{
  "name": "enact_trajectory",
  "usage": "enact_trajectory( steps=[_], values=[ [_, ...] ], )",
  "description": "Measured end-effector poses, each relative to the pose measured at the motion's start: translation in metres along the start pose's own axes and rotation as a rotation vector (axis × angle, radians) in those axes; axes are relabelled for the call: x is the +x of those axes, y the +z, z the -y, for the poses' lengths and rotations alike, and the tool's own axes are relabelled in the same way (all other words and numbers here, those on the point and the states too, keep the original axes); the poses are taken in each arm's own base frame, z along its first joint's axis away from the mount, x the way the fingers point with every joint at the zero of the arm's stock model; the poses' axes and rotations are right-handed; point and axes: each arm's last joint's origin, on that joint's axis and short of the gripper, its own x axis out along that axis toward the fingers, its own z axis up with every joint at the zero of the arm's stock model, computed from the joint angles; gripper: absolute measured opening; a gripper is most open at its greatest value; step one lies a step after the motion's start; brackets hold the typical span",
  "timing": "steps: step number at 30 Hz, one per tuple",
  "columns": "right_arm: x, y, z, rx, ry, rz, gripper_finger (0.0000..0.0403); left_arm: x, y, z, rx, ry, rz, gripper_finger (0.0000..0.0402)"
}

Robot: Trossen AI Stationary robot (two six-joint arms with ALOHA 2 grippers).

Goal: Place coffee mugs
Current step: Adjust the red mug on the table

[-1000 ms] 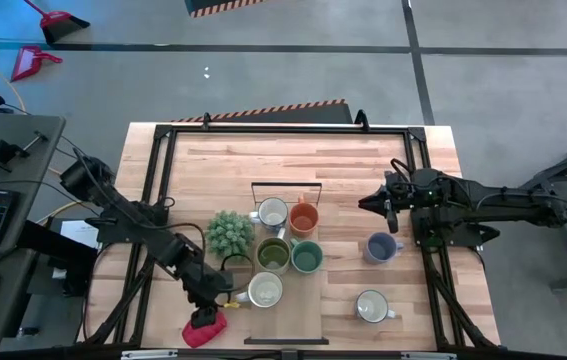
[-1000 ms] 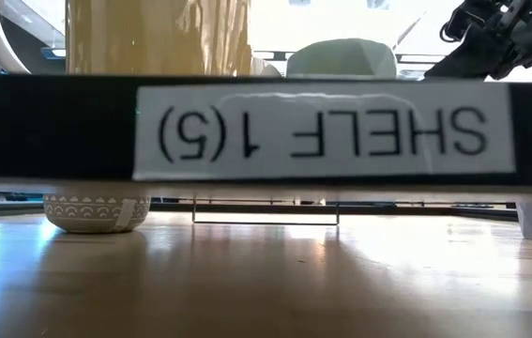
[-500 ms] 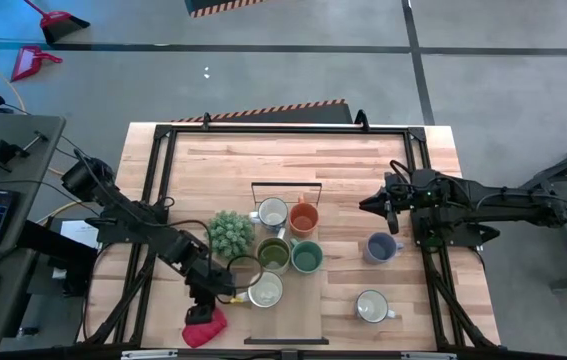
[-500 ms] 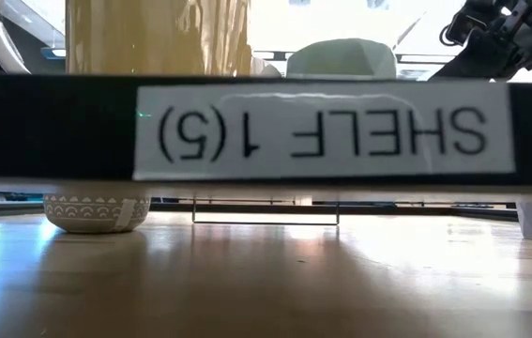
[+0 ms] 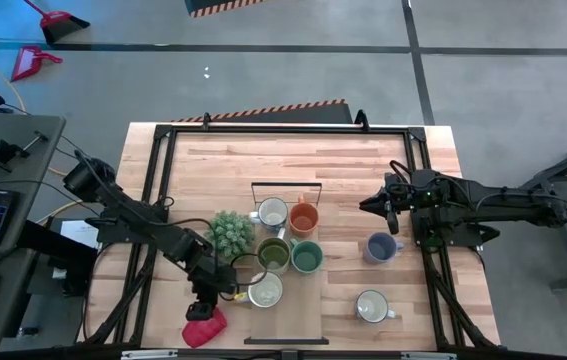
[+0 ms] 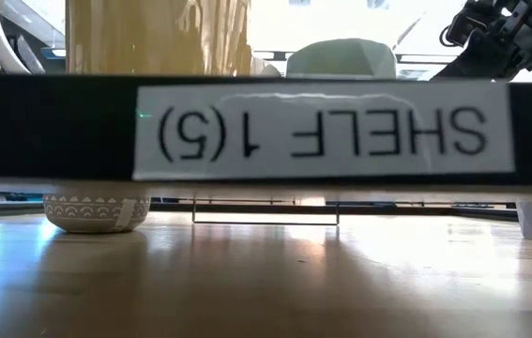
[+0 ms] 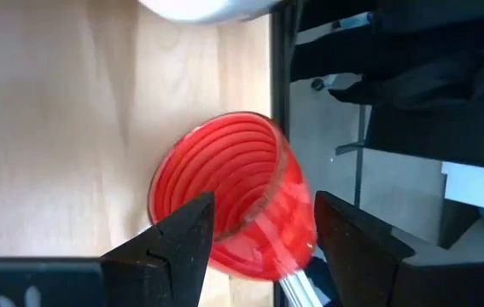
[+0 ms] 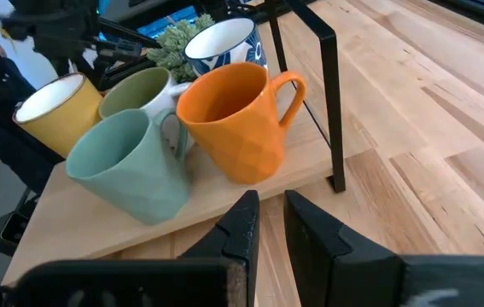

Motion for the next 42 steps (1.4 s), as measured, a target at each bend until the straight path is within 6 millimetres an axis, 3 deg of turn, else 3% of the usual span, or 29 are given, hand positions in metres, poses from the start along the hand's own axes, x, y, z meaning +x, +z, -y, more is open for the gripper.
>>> enact_trajectory(
  steps=[10,42],
  values=[
    [0.0,-0.001,0.0,0.017,-0.004,-0.013,0.0043,0.015,0.001,-0.005,0.025,-0.029,-0.076,0.0193],
    [0.0,-0.002,0.001,0.023,-0.002,-0.023,0.0043,0.019,-0.015,0.008,0.001,-0.085,-0.202,0.0193]
  ],
)
